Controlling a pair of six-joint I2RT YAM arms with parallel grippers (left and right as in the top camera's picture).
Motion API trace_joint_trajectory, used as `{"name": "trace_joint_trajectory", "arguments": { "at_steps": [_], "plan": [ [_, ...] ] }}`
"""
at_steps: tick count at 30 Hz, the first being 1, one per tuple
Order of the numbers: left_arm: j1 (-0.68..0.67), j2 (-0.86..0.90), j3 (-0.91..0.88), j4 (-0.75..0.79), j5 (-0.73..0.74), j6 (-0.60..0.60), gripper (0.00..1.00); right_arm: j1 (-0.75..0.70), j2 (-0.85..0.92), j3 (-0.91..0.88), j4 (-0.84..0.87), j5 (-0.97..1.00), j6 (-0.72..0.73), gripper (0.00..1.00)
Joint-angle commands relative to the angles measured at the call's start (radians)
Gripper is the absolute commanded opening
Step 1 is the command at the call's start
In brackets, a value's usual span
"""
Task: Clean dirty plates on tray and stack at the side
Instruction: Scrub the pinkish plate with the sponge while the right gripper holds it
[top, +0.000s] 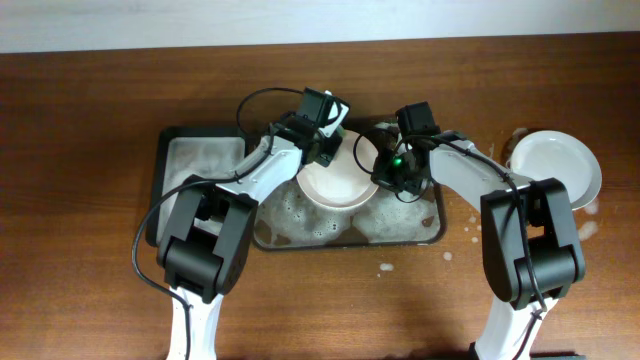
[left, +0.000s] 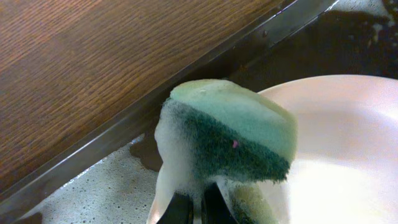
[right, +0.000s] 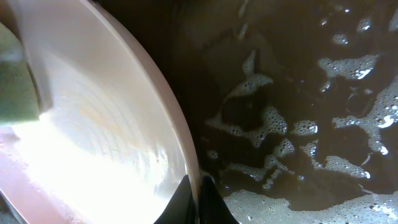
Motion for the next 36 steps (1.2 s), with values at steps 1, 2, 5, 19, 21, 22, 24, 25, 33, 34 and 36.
{"name": "trace_joint_trajectory", "arguments": {
  "at_steps": [1,2,5,19,21,22,24,25,33,34,36],
  "plan": [
    [0.041,0.077,-0.023,-0.042,-0.089,0.0,0.0,0.005,0.007,-0.019,-0.012,0.064,-0.01,0.04],
    [0.04,0.076,-0.023,-0.048,-0.136,-0.005,0.0,0.005,0.007,-0.019,-0.011,0.064,-0.01,0.04],
    [0.033,0.07,0.025,-0.124,-0.285,-0.006,0.0,0.005,0.007,-0.019,-0.011,0.064,-0.01,0.04],
    [0.018,0.072,0.535,-0.888,0.017,-0.456,0.0,0.005,0.007,-0.019,-0.011,0.065,-0.01,0.04],
    [0.012,0.083,0.506,-0.861,0.08,-0.5,0.0,0.005,0.007,-0.019,-0.011,0.065,-0.01,0.04],
    [0.002,0.096,0.483,-0.834,0.08,-0.517,0.0,0.005,0.007,-0.019,-0.011,0.065,-0.01,0.04],
    [-0.018,0.129,0.44,-0.78,0.081,-0.517,0.01,0.005,0.007,-0.019,-0.011,0.065,-0.01,0.04],
    [-0.025,0.147,0.431,-0.763,0.08,-0.516,0.01,0.005,0.007,-0.019,-0.011,0.065,-0.01,0.04],
    [-0.016,0.227,0.428,-0.732,0.115,-0.515,0.01,0.005,0.007,-0.019,-0.011,0.065,-0.025,0.04],
    [0.003,0.228,0.428,-0.739,0.109,-0.515,0.01,0.005,0.007,-0.019,-0.011,0.064,-0.025,0.04],
    [0.045,0.228,0.428,-0.752,0.025,-0.515,0.0,0.005,0.007,-0.019,-0.011,0.064,-0.025,0.04]
  ]
}}
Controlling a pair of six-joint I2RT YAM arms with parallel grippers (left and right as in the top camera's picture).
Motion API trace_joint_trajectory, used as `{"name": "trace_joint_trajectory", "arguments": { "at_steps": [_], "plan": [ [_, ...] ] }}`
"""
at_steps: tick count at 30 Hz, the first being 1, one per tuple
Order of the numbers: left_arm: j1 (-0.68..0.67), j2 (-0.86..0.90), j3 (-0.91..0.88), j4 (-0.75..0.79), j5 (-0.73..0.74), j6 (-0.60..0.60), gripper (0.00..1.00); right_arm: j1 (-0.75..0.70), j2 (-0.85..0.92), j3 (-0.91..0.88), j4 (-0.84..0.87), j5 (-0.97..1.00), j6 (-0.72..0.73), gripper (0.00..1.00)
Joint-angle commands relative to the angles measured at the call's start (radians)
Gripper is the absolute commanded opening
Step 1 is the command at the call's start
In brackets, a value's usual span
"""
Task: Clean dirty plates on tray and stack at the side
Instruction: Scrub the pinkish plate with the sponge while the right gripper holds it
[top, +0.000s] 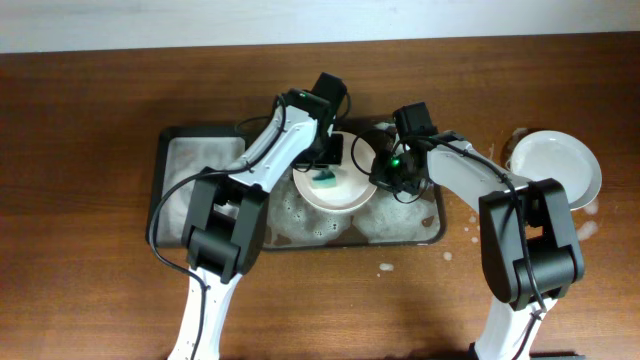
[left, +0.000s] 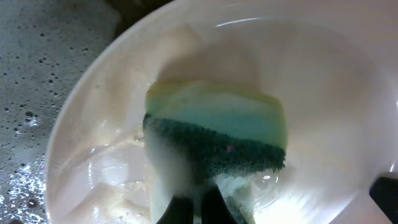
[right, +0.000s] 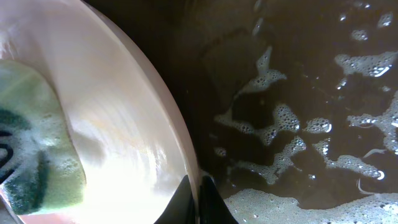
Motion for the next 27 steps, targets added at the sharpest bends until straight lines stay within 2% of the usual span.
{"name": "trace_joint_trajectory", "arguments": {
  "at_steps": [1,8,11,15,17,21,27],
  "plan": [
    [0.069,0.053,-0.009,-0.026,-0.108,-0.01,0.0,-0.008,0.008,-0.019,-0.012,0.057,-0.013,0.04],
    [0.069,0.053,0.005,-0.066,-0.316,-0.009,0.0,-0.008,0.008,-0.019,-0.011,0.057,-0.013,0.04],
    [0.058,0.053,0.109,-0.163,-0.352,0.013,0.01,-0.008,0.008,-0.019,-0.011,0.057,-0.013,0.04],
    [0.058,0.053,0.338,-0.319,-0.402,0.013,0.0,-0.008,0.008,-0.019,-0.009,0.057,-0.013,0.04],
    [0.058,0.053,0.396,-0.344,-0.37,0.013,0.01,-0.008,0.008,-0.019,-0.009,0.057,-0.013,0.04],
    [0.058,0.053,0.378,-0.337,-0.084,0.005,0.0,-0.008,0.008,-0.019,-0.008,0.057,-0.013,0.04],
    [0.032,0.053,0.21,-0.254,0.044,-0.009,0.01,-0.008,0.008,-0.019,-0.008,0.057,-0.013,0.04]
  ]
}}
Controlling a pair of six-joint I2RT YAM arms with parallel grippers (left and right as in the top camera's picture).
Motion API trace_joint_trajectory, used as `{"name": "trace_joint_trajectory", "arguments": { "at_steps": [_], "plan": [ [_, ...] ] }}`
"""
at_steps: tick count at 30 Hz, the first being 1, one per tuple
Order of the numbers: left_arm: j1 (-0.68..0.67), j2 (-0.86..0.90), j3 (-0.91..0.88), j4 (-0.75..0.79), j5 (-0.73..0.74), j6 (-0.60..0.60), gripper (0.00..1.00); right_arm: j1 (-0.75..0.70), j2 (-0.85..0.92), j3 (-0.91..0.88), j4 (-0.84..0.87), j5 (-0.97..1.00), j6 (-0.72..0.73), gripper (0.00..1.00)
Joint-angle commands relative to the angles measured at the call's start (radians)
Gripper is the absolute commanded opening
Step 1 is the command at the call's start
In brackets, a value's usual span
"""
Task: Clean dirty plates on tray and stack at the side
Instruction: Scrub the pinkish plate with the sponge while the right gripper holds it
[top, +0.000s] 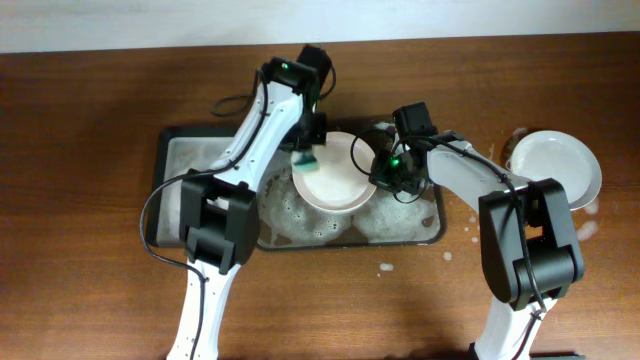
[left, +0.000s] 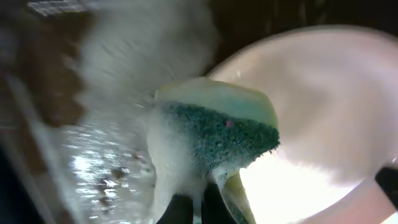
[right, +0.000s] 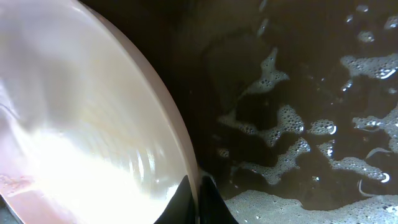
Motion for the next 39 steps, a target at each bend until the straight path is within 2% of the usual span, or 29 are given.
{"name": "trace_joint_trajectory", "arguments": {
  "at_steps": [1,5,7,13,20,23,27,32,35,39],
  "plan": [
    [-0.026,0.002,-0.072,0.035,0.113,-0.027,0.0,-0.008,0.008,-0.019,-0.012,0.061,-0.009,0.04],
    [-0.08,0.002,-0.091,0.065,0.116,-0.046,0.01,-0.008,0.008,-0.019,-0.012,0.061,-0.009,0.04],
    [-0.104,0.002,-0.124,0.1,0.116,-0.104,0.01,-0.008,0.008,-0.019,-0.012,0.061,-0.009,0.04],
    [-0.105,0.002,-0.314,0.302,0.116,-0.183,0.01,-0.008,0.008,-0.019,-0.012,0.06,-0.012,0.04],
    [-0.024,0.002,-0.373,0.264,0.093,-0.19,0.0,-0.008,0.008,-0.019,-0.013,0.061,-0.013,0.04],
    [0.013,0.002,-0.373,0.231,0.009,-0.189,0.01,-0.008,0.008,-0.019,-0.012,0.061,-0.013,0.04],
    [0.022,0.002,-0.373,0.224,-0.109,-0.095,0.0,-0.008,0.008,-0.019,-0.012,0.061,-0.013,0.04],
    [0.021,0.002,-0.373,0.224,-0.264,-0.095,0.0,-0.008,0.008,-0.019,-0.012,0.061,-0.012,0.04],
    [0.021,0.001,-0.369,0.215,-0.302,-0.094,0.0,-0.008,0.008,-0.019,-0.012,0.06,-0.012,0.04],
    [0.019,0.001,-0.27,0.127,-0.335,-0.094,0.01,-0.008,0.008,-0.019,-0.012,0.061,-0.012,0.04]
  ]
}}
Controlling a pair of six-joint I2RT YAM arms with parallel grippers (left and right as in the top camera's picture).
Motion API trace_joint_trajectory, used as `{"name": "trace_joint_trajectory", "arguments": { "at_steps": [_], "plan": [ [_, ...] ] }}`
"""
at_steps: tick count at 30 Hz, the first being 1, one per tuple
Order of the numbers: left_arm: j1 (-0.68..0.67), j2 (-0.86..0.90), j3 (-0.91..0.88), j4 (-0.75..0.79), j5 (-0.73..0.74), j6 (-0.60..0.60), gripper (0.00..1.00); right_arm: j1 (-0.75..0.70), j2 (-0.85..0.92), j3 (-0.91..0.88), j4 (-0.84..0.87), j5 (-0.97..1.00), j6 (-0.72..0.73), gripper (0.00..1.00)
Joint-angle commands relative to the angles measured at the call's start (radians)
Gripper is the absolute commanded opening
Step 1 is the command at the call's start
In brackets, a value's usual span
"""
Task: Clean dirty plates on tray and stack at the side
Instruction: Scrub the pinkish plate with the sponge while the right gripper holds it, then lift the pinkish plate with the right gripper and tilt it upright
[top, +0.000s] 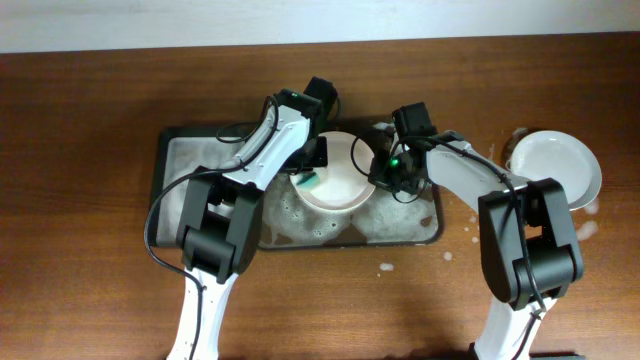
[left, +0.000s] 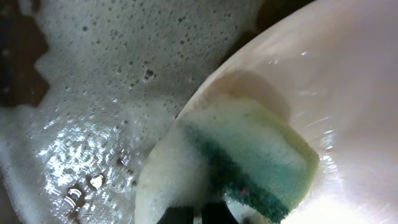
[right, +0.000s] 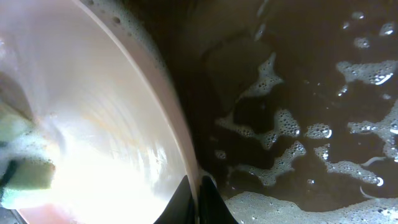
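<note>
A pale pink plate (top: 338, 178) lies tilted in the dark tray (top: 200, 140) of soapy water. My right gripper (right: 194, 198) is shut on the plate's right rim (right: 180, 134). Over on the left, my left gripper (left: 198, 214) is shut on a green-and-yellow sponge (left: 264, 158), pressed against the plate's left inner edge (left: 348, 81). From above, the sponge (top: 307, 178) shows at the plate's left side. The right wrist view catches the sponge (right: 28, 174) low on the plate's far side.
A clean white plate (top: 556, 168) sits on the wooden table to the right of the tray. Foam (left: 93, 74) covers the tray's left half; brown water with suds (right: 298, 124) fills the right. Drops of water lie on the table (top: 385, 268) in front.
My left gripper and sponge have moved from just off the plate's upper-left rim down onto its left inner edge. The right gripper still pinches the same rim.
The sponge was held at the plate's far rim by the tray wall. Then it was pressed on the plate's middle. Then it stood off the upper-left rim over the foam, and now it is on the left inner edge. The right gripper held the rim throughout.
</note>
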Motion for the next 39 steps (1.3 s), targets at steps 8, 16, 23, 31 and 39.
{"name": "trace_joint_trajectory", "arguments": {
  "at_steps": [8,16,23,31,39],
  "plan": [
    [0.048,0.067,0.405,-0.307,-0.242,0.014,0.01,-0.011,0.008,-0.019,-0.017,0.065,-0.01,0.04],
    [0.056,0.068,0.492,-0.438,0.013,0.089,0.01,-0.012,-0.134,-0.018,-0.075,0.074,-0.12,0.04],
    [0.055,0.076,0.486,-0.407,0.052,0.096,0.0,-0.009,-0.555,-0.018,-0.211,0.559,-0.188,0.04],
    [0.049,0.13,0.486,-0.397,0.103,0.096,0.01,0.309,-0.619,-0.018,-0.291,1.3,-0.193,0.04],
    [0.038,0.148,0.484,-0.389,0.103,0.096,0.01,0.496,-0.547,-0.018,-0.303,1.656,-0.198,0.04]
  ]
}}
